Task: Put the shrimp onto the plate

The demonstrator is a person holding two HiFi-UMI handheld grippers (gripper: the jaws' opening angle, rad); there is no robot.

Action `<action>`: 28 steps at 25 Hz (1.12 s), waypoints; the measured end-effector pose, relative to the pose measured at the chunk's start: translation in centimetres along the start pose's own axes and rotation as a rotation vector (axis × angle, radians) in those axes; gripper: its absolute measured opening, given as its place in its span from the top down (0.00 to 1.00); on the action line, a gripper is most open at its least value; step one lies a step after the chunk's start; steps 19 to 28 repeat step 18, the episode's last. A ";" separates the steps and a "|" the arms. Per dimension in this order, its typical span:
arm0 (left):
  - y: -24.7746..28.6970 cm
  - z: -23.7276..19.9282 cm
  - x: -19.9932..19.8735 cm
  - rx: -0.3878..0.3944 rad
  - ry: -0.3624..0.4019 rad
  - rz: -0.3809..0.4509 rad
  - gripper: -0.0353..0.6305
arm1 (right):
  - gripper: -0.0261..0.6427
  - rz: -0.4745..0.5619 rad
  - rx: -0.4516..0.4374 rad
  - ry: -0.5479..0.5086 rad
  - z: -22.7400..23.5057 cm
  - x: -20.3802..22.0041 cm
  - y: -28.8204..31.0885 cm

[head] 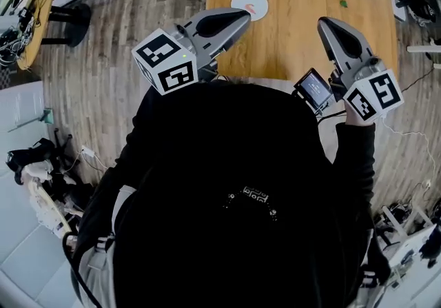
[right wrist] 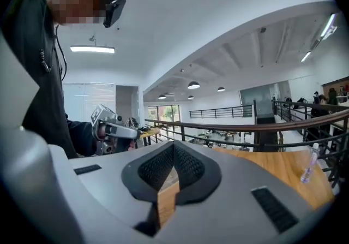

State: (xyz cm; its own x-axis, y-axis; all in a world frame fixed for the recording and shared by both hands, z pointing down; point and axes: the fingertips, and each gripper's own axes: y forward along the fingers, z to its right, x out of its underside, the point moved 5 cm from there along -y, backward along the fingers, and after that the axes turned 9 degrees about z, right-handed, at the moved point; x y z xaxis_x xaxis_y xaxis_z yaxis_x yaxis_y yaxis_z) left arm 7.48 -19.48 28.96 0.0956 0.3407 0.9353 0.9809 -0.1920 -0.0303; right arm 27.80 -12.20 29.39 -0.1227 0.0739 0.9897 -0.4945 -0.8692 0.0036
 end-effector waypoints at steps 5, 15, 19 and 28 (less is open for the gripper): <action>1.7 0.9 -3.7 0.036 0.071 -0.051 0.95 | 0.93 0.015 0.015 -0.038 1.3 -4.5 -2.1; 2.2 3.4 -7.0 0.017 0.115 -0.049 0.95 | 0.93 0.003 -0.029 -0.099 0.8 -7.1 -4.3; 1.4 4.0 -7.5 0.010 0.128 -0.065 0.95 | 0.93 -0.003 -0.060 -0.099 -0.3 -8.4 -3.6; 1.4 4.0 -7.5 0.010 0.128 -0.065 0.95 | 0.93 -0.003 -0.060 -0.099 -0.3 -8.4 -3.6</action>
